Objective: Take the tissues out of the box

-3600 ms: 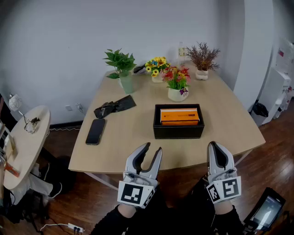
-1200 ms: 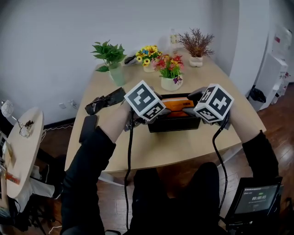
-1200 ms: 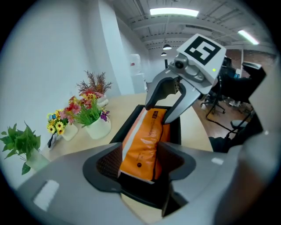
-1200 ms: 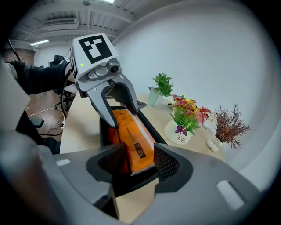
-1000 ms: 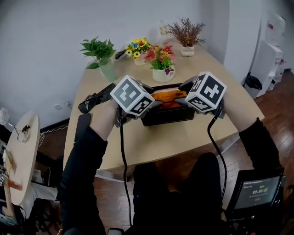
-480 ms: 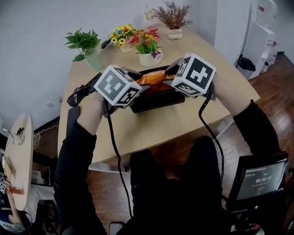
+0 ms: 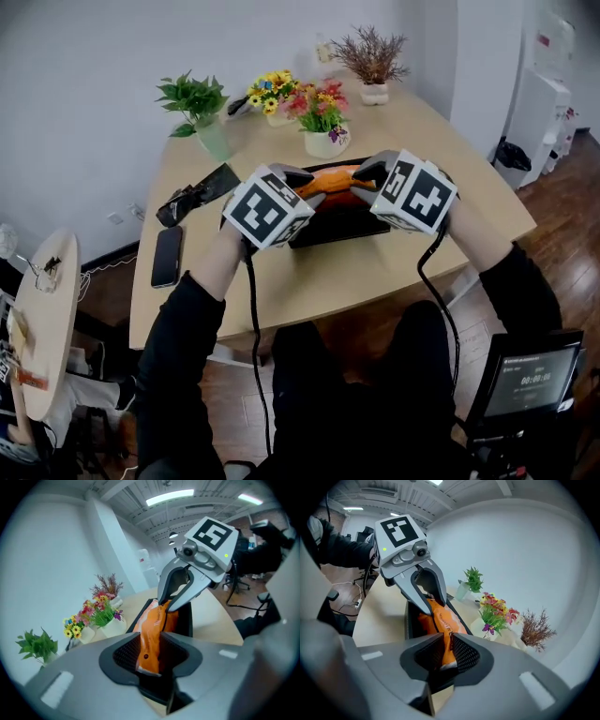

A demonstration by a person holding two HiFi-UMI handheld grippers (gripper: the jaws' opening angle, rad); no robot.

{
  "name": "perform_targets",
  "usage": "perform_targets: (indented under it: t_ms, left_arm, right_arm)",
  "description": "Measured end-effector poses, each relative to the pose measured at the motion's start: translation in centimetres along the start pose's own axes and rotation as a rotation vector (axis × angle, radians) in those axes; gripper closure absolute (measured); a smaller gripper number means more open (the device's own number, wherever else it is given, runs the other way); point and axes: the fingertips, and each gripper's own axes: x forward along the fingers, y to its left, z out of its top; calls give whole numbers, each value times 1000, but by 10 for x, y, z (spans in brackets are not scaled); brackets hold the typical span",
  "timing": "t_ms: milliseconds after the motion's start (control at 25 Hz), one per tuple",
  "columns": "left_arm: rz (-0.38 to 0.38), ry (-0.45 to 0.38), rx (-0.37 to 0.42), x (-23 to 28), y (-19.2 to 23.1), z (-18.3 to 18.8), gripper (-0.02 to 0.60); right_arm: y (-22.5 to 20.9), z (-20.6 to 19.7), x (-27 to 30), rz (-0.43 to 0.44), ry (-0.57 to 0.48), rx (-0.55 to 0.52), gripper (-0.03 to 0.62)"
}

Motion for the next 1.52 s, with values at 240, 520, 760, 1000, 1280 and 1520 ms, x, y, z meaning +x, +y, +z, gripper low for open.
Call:
perform_targets:
  t_ms: [240, 520, 760, 1000, 1280, 1520]
  left_arm:
    - [285, -102, 259, -20, -12, 16, 509]
    - [443, -193, 314, -55, -18, 32, 526]
    - [533, -188, 381, -103, -8, 50, 527]
    - [604, -125, 371, -150, 1, 25, 528]
    - [667, 1, 321, -202, 5, -48, 531]
    - [667, 111, 245, -226, 1, -123, 535]
  right_arm:
    - [5, 13, -16, -169, -91, -151, 545]
    - [8, 40, -49, -295, -194, -240, 552]
    - [11, 84, -77, -330, -289, -305, 553]
    - [38, 128, -68, -291, -345, -357, 556]
    - [96, 183, -28, -192, -393, -429, 558]
    - [155, 207, 22, -97, -360, -504, 560]
